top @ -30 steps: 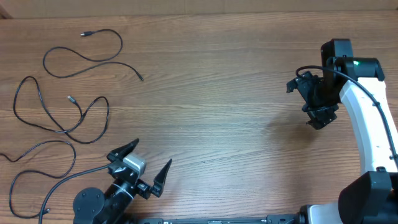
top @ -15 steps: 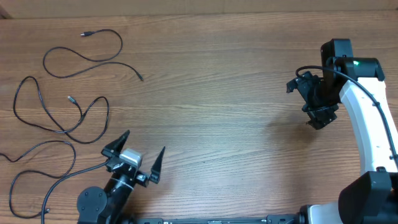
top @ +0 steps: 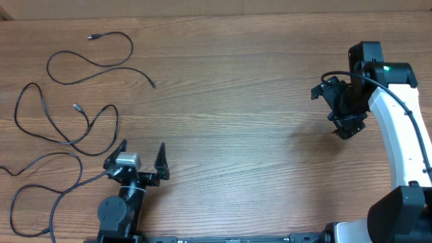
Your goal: Untangle cables
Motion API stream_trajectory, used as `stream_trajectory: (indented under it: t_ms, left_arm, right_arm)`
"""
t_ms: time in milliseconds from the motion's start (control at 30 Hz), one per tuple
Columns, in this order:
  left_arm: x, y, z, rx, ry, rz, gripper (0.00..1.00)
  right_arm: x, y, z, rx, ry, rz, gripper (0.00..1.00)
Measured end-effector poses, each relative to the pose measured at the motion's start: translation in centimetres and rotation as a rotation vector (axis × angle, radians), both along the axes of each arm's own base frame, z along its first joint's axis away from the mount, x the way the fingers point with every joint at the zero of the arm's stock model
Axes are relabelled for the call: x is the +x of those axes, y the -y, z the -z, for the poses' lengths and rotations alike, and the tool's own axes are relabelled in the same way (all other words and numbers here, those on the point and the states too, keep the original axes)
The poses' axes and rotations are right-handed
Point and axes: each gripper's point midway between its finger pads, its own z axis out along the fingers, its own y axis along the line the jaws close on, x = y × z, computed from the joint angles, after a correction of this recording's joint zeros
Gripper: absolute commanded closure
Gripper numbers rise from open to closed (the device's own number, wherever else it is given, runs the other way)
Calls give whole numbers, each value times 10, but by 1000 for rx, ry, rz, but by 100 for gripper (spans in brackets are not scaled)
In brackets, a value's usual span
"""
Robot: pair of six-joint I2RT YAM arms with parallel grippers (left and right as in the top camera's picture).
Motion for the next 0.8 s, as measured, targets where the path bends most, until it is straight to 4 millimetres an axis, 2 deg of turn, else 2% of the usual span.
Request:
stream_trajectory:
  t_ms: [367, 800]
  left_arm:
    - [1, -35, 4, -13, -15, -170, 0]
    - [1, -29, 4, 138, -10, -132, 0]
  right_arm:
    - [2, 0, 0, 0, 10, 0, 0]
    - [2, 0, 0, 0, 10, 0, 0]
